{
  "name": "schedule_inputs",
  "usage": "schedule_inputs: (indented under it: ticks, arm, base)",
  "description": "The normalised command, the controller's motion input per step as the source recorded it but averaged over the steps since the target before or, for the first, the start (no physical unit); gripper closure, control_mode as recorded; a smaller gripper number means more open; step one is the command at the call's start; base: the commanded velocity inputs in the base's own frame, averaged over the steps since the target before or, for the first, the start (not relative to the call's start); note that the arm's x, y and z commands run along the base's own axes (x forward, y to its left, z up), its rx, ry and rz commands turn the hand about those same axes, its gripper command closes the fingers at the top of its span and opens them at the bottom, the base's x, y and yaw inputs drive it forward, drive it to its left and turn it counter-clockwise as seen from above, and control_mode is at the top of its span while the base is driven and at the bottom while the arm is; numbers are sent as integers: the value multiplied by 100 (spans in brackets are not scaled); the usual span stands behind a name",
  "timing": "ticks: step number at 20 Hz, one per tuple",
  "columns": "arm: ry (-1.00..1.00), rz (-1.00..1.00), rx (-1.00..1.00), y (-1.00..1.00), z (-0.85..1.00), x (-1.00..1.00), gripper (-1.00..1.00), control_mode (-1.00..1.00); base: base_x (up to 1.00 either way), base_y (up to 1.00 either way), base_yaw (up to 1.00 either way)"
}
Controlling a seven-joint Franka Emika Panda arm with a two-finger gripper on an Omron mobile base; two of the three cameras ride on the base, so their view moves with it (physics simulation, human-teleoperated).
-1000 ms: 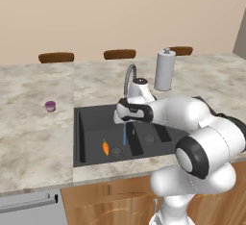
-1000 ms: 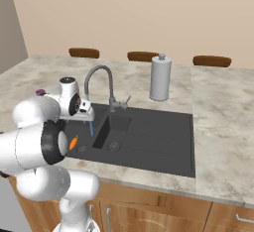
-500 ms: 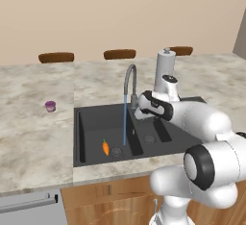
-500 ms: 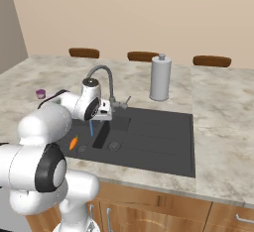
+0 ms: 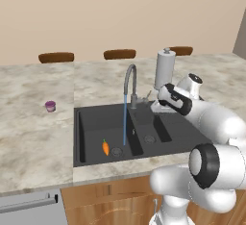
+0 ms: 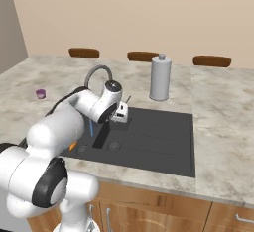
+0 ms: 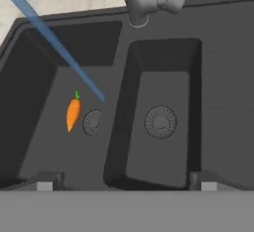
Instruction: Turn on the sink faucet. Then move the carrot from the counter to the sink. Turn off the sink. Move the vegetable from the sink to the pot next to the stove. Finally move the pot to the front left burner.
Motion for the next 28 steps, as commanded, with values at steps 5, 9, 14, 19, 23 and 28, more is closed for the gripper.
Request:
schedule_inputs:
  ticks: [5,9,14,19,23,28]
  arm:
    - [2,-22,26,-26,22,9,-100,-100]
    - [13,-14,31,-42,39,12,-100,-100]
    - [18,-12,31,-38,34,11,-100,-100]
    - [15,-9,27,-13,3,6,-100,-100]
    - [11,-8,18,1,0,3,-100,-100]
    - [-41,19,-5,0,-1,8,-100,-100]
  base:
    - [0,0,0]
    - [0,0,0]
    - [0,0,0]
    - [0,0,0]
    - [0,0,0]
    - [0,0,0]
